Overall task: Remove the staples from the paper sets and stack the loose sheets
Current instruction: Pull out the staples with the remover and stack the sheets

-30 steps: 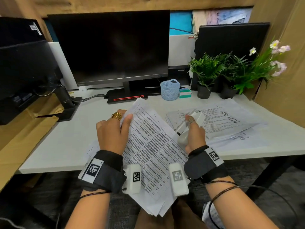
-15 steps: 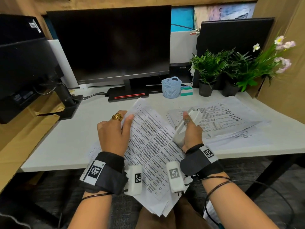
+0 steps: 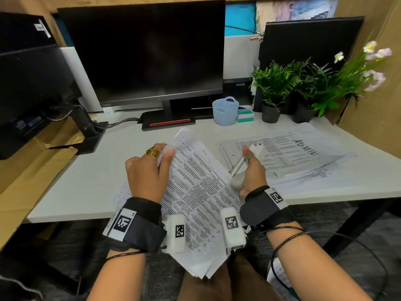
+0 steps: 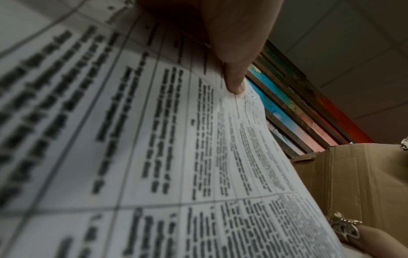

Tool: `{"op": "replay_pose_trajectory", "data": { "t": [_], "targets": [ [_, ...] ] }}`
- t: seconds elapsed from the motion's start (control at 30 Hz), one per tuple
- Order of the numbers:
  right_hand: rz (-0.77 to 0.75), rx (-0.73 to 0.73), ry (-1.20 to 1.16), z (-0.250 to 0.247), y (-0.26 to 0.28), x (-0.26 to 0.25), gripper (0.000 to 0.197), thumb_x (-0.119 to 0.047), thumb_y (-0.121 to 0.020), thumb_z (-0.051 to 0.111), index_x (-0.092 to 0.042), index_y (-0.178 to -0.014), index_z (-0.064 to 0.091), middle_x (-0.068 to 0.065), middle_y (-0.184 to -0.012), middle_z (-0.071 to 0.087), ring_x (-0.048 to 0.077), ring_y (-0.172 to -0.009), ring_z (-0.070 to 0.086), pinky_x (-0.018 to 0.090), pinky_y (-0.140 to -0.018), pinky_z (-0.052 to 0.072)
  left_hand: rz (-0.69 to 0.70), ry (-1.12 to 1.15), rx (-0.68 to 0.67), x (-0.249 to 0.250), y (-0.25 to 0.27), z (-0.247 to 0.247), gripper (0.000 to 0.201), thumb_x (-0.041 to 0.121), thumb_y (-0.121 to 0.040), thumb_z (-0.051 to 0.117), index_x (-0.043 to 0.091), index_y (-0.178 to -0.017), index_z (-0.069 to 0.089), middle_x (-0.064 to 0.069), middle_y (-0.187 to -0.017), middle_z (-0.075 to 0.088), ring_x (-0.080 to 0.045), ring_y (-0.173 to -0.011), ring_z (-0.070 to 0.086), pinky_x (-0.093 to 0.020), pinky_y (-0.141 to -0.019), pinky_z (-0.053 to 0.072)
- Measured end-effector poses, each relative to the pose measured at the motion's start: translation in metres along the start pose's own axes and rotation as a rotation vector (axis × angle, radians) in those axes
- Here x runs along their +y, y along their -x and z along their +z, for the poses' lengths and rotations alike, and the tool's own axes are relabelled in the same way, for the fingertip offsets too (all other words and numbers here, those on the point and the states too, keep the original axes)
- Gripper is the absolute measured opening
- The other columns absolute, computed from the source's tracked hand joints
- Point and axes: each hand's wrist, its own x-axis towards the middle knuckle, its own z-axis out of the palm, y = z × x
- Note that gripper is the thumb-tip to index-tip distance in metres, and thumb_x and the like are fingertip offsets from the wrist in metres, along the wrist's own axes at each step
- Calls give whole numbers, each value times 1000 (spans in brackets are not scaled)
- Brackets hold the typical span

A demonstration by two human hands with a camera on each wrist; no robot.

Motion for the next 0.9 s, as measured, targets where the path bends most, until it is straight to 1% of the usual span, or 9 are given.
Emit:
{"op": "replay_pose_trajectory", "data": {
  "t": [0.07,0.23,0.37,0.43,0.5,0.6,0.67,0.77,0.9],
  "targets": [
    [8,-36,59,4,1,-3,93,-62,-40,75,-13,-117,55,11,-106,63,36,-104,60,51,-95,47,8,6,2,-3,0,-1,43,46,-94,37,15,-111,63,-7,-79,66,-23,-70,51,-37,-91,31],
    [158,-216,297,19,-47,-10,119,-80,-29,75,-25,-131,47,6,-130,54,32,-115,53,50,-101,39,-67,-30,2,-20,-2,-6,40,44,-95,38,16,-114,60,-3,-77,60,-19,-72,45,-36,-91,28],
    [79,-283,564,34,-26,-25,36,-23,-72,68,-10,-103,55,15,-105,61,30,-94,59,40,-83,49,-114,-39,8,-32,-2,-8,38,42,-96,38,15,-113,59,3,-76,53,-18,-72,44,-35,-92,27],
    [-83,-264,876,36,-25,-25,39,-20,-84,60,-2,-118,53,20,-110,62,33,-99,59,34,-83,46,-135,-47,9,-37,-2,-7,38,42,-96,37,15,-113,59,2,-76,53,-18,-73,44,-36,-93,27],
    [-212,-310,1153,36,-27,-23,39,-31,-95,47,-5,-123,54,17,-102,62,32,-94,58,29,-73,40,-155,-65,10,-43,-1,-5,38,42,-97,37,15,-113,59,1,-74,53,-19,-72,44,-37,-93,28],
    [-278,-340,1404,39,-19,-21,47,-45,-93,47,-1,-96,64,11,-88,58,22,-77,53,26,-63,36,-161,-90,9,-50,-1,-3,37,42,-97,37,16,-111,59,0,-70,54,-21,-69,45,-37,-91,28],
    [-313,-354,1450,38,-16,-22,47,-44,-93,49,-1,-103,65,13,-99,62,24,-87,56,26,-71,39,-165,-87,12,-52,1,-2,36,42,-97,37,16,-109,59,-1,-70,54,-22,-70,47,-37,-91,29],
    [-594,-368,1284,31,-2,-27,44,-44,-89,57,-8,-114,65,10,-118,61,21,-108,53,26,-87,40,-197,-71,21,-56,1,-1,37,41,-97,36,14,-109,58,-3,-73,55,-30,-76,54,-38,-91,30],
    [-558,-727,1291,14,29,-37,26,-31,-74,78,-15,-90,65,-12,-80,57,-2,-71,51,5,-58,37,-311,85,86,-57,-5,0,37,37,-97,40,9,-114,57,-15,-95,64,-36,-94,58,-38,-92,37]
  ]
}}
